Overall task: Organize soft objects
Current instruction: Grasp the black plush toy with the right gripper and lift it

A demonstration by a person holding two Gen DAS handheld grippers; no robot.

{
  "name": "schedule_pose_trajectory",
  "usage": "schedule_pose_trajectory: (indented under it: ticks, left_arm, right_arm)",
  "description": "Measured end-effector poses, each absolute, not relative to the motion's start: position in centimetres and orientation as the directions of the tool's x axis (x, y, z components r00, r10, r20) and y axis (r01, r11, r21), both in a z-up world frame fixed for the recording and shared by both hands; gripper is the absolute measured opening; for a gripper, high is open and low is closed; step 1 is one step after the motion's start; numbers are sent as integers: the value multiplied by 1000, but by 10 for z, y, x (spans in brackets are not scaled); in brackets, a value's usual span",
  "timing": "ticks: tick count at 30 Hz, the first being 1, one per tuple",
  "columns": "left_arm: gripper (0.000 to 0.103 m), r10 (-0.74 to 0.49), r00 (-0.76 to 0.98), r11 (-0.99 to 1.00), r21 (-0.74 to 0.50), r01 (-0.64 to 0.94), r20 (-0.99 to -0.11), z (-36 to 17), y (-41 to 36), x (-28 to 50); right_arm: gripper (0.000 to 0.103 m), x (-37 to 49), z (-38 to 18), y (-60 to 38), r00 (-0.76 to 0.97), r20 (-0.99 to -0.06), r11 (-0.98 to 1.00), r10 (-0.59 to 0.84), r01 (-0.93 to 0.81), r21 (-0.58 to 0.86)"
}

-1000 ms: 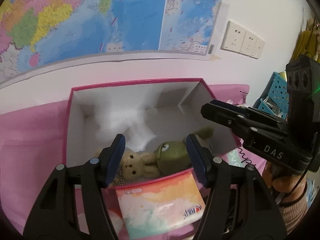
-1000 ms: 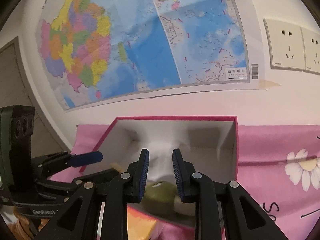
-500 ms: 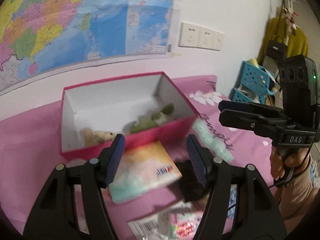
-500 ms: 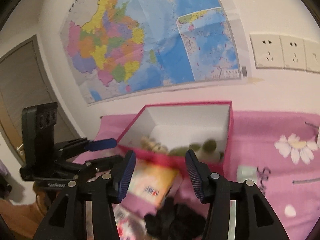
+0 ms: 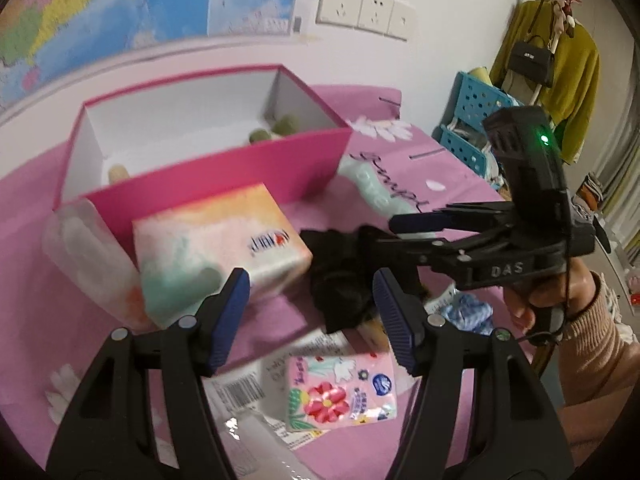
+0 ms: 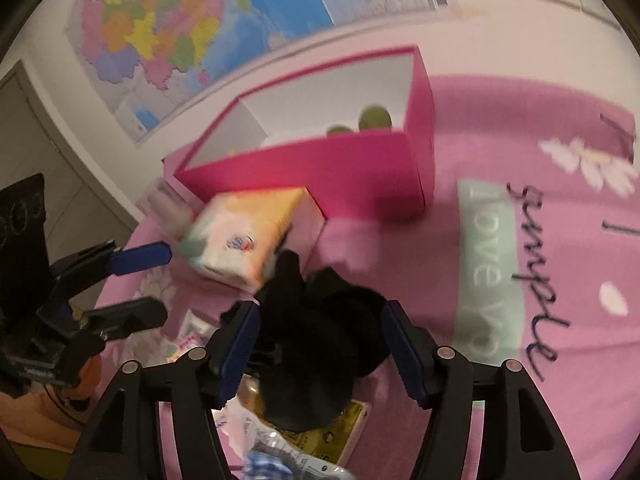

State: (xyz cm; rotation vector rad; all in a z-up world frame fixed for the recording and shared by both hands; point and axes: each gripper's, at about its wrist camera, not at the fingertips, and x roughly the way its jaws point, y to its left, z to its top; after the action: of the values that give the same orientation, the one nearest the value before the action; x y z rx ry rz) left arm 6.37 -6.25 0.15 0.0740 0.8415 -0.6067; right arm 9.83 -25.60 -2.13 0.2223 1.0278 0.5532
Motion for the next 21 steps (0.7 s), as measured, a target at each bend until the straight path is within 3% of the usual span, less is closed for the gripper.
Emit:
schedule_pose_trajectory:
  ticks: [12,16,17,18,20,21]
  left_arm:
    - [66,-491,364,798,-242,552,-791,-34,-85,74]
    - [60,-497,340,794,-261,549,-799,-38,-87,78]
    - [59,-497,335,795,-265,546,-801,-39,-88,80]
    - [55,-494,330,796,-267,543,-804,-41,-88,82]
    - [49,-498,313,794,-281,540,-809,-44,-90,86]
    - [47,-505,305,791,-291,539,-808,-45,-90,87]
  right_arm:
    - [72,103,-40,-254,350,-748,823,563,-324,467]
    - [71,104,-46,-257,335,-739,809,584,-316,496]
    - [64,103,-46,-258,334,-738,807,586,-316,498]
    - [49,102,-46,-258,335,-735,805,589,-320,500]
    - [31,100,-45,-259,338,-724,797,601,-325,510]
    - [28,99,-43,-259,344,-720,796,602,-331,507]
